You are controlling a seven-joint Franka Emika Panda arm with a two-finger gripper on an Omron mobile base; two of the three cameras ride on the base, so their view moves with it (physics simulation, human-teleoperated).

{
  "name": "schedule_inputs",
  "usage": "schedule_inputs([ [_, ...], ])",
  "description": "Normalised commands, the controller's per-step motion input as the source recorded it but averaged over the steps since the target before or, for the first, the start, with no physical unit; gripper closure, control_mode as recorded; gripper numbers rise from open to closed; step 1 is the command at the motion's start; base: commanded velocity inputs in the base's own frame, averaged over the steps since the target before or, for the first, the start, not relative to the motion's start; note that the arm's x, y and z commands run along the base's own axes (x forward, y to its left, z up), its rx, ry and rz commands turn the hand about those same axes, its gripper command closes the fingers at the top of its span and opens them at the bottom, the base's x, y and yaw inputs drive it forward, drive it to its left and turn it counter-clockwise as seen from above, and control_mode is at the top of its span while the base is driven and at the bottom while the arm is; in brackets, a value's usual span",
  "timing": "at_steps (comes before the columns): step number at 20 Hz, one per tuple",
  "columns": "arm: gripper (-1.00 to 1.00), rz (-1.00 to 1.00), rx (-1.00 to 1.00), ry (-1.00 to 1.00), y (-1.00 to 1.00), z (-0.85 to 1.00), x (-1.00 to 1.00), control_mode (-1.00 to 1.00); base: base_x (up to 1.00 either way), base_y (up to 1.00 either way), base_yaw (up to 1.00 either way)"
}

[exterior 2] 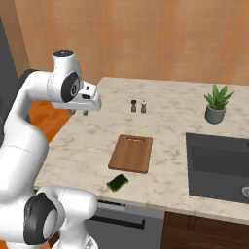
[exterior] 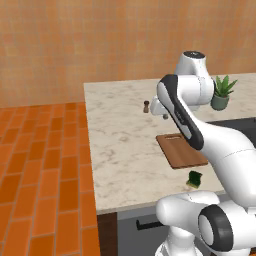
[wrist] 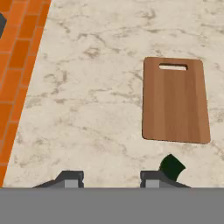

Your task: Pick up the sponge from the counter and clean the cutting board by briefly scrubbing or pressing down on the cutting board. Once finished, release the sponge.

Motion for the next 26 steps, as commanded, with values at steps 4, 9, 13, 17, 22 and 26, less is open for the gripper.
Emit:
schedule_inputs([
  [4, -1.00, -0.02, 0.00, 0.07, -0.41, -0.56, -0.13, -1.00, 0.00, 0.00, 0.00],
  [9, -1.00, -0.15, 0.05, 0.10, -0.79, -1.00, -0.38, -1.00, 0.00, 0.00, 0.00],
  [13, -1.00, -0.45, 0.17, 0.14, -1.00, -1.00, -0.06, -1.00, 0.00, 0.00, 0.00],
  [17, -1.00, -0.49, 0.14, 0.09, -0.83, -1.00, 0.00, -1.00, 0.00, 0.00, 0.00],
  [22, -1.00, -0.30, 0.19, 0.02, -0.31, -0.91, 0.13, -1.00, 0.00, 0.00, 0.00],
  [26, -1.00, -0.05, 0.06, 0.10, 0.00, -0.72, 0.33, -1.00, 0.00, 0.00, 0.00],
])
